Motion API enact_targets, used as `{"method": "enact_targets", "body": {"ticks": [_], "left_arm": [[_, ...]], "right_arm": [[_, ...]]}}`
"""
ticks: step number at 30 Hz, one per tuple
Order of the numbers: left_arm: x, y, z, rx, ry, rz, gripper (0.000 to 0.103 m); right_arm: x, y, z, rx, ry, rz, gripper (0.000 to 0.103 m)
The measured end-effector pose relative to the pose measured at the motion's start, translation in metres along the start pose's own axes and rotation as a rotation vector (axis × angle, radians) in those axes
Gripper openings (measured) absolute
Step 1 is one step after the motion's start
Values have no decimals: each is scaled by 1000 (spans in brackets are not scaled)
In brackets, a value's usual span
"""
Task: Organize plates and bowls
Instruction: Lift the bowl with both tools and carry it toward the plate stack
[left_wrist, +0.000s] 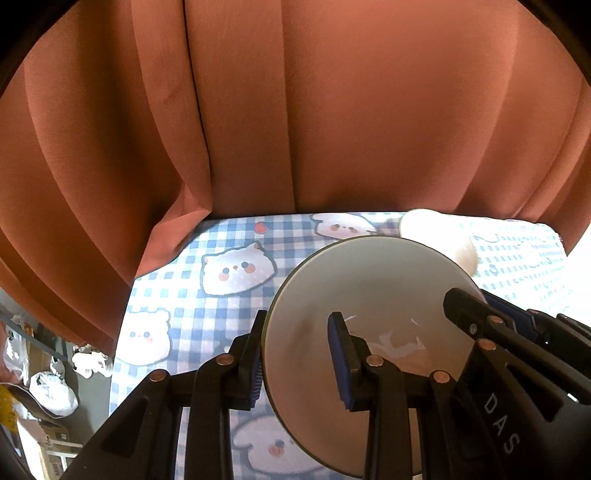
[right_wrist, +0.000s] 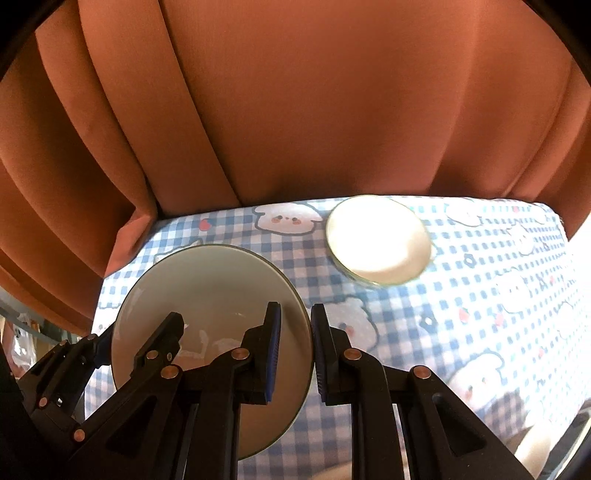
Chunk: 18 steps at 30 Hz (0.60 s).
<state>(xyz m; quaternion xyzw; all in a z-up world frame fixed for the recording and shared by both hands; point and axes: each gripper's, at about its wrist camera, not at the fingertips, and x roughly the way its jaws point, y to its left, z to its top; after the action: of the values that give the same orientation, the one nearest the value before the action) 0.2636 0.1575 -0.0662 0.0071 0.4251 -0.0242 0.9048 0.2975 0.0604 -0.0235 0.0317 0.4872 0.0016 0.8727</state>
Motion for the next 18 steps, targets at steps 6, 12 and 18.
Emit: {"method": "enact_targets", "body": {"ticks": [6, 12, 18], "left_arm": [[-31, -17, -14, 19, -24, -12, 31], [-53, -42, -28, 41, -39, -18, 31], [-66, -72, -43, 52, -45, -13, 31]], "right_arm": [[-33, -13, -17, 15, -22, -8, 20], [-59, -34, -36, 33, -36, -11, 20], [-72, -62, -53, 41, -44, -3, 20]]}}
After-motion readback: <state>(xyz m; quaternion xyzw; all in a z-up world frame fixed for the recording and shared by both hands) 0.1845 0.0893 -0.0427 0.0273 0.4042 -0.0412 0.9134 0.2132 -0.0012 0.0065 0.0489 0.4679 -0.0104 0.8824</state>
